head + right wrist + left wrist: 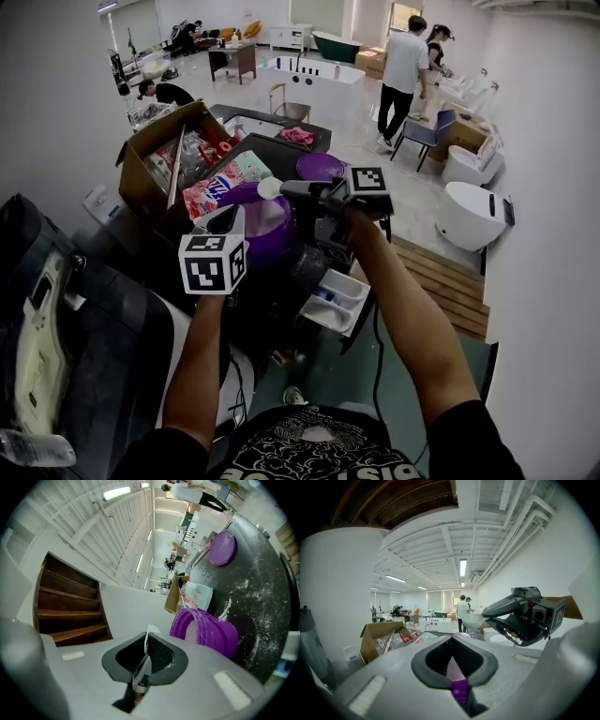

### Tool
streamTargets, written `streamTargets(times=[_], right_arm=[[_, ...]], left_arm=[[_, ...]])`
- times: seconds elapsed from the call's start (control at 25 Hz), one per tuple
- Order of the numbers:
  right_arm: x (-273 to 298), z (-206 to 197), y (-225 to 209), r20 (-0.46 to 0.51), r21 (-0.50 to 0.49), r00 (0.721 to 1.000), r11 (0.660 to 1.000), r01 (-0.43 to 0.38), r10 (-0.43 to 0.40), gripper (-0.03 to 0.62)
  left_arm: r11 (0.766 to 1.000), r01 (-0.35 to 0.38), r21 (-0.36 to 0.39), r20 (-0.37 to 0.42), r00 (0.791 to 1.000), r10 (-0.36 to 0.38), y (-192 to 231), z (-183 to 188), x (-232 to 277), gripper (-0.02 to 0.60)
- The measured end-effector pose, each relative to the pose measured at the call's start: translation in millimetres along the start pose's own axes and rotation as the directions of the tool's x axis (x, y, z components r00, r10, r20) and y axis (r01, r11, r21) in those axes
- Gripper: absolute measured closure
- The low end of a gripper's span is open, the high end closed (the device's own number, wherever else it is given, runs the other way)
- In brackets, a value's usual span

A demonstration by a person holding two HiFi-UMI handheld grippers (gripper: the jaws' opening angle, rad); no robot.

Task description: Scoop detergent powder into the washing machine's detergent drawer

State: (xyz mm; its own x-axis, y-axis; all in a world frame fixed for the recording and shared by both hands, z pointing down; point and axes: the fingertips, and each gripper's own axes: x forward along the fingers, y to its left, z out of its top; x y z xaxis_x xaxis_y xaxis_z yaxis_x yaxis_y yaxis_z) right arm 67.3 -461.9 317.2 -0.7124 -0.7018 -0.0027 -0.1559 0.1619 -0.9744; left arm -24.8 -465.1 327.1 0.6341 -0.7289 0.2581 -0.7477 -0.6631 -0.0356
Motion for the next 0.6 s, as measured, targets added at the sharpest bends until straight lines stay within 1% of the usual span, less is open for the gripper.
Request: streamTargets(times=[0.36, 0.6], right_arm=[[-25.2, 1.2, -8.7, -0.009, 0.002, 1.000, 1.000, -0.019, 0.019, 0.559], [-64.4, -1.6, -19.9, -0.045, 0.012, 0.999, 1.000, -0.011, 0.011, 0.559]], left_arm=[[1.000, -0.024, 0.009, -0.004, 1.000, 0.024, -21.6, -2.1, 3.1, 0.580], [0.999, -0.052, -0.010, -0.020, 0.998, 0.051, -59.6, -10.3, 2.9, 0.580]])
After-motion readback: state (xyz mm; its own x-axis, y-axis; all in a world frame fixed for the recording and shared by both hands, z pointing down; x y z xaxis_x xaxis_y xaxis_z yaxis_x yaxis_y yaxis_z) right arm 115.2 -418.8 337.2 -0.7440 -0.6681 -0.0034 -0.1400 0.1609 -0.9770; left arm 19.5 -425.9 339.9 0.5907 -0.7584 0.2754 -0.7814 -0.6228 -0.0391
